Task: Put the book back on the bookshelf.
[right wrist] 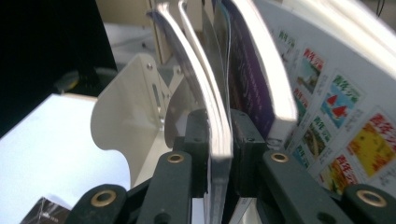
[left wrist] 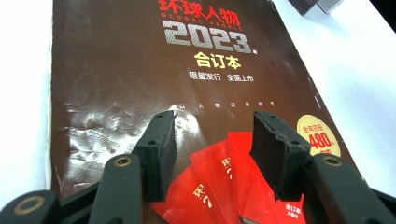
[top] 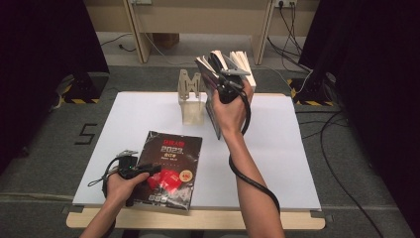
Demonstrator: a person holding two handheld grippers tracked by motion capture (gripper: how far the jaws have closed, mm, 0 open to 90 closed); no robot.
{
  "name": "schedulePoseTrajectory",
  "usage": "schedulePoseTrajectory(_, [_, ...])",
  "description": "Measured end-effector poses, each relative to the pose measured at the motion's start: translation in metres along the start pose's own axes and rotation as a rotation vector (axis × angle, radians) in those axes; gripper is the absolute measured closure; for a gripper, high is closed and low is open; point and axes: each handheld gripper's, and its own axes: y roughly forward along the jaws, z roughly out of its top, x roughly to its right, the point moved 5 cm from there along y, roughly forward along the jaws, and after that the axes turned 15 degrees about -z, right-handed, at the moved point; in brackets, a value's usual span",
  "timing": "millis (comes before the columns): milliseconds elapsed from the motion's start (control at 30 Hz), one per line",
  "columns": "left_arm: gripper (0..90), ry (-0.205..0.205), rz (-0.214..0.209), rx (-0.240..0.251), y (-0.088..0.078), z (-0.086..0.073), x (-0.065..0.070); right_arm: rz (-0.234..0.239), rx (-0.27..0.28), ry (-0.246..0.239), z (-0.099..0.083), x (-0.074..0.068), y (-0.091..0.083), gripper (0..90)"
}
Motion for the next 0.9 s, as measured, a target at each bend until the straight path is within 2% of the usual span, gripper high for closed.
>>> schedulePoseTrajectory(100, [48.7,0.001,0.0,-0.001,0.0,0.0,0.0,0.001,-0.03,-0.007,0.003,-0.001,0.005,82.7])
schedulePoseTrajectory(133, [48.7,0.001,0.0,0.0,0.0,0.0,0.0,-0.012,-0.04,-0.015,0.005,0.0,0.005,83.7])
schedulePoseTrajectory(233, [48.8,0.003,0.0,-0.001,0.0,0.0,0.0,-0.014,-0.04,-0.01,0.007,0.0,0.006,84.3])
schedulePoseTrajectory(400, [48.8,0.002,-0.004,-0.002,0.0,0.0,0.0,-0.014,0.027,0.025,0.008,0.0,0.007,84.6])
schedulePoseTrajectory(567, [48.9,0.004,-0.007,0.0,0.0,0.0,-0.001,-0.037,0.094,0.041,0.01,-0.002,0.007,84.6])
schedulePoseTrajectory(733, [48.9,0.007,-0.005,-0.002,0.0,0.0,0.0,-0.053,0.086,0.015,0.004,-0.003,0.017,84.0])
schedulePoseTrajectory(767, [48.9,0.007,-0.006,-0.002,0.0,0.0,0.0,-0.062,0.101,0.008,0.002,-0.003,0.018,83.5])
schedulePoseTrajectory(900, [48.9,0.01,-0.009,-0.001,0.001,0.0,0.0,-0.071,0.101,-0.002,0.002,-0.002,0.016,80.8])
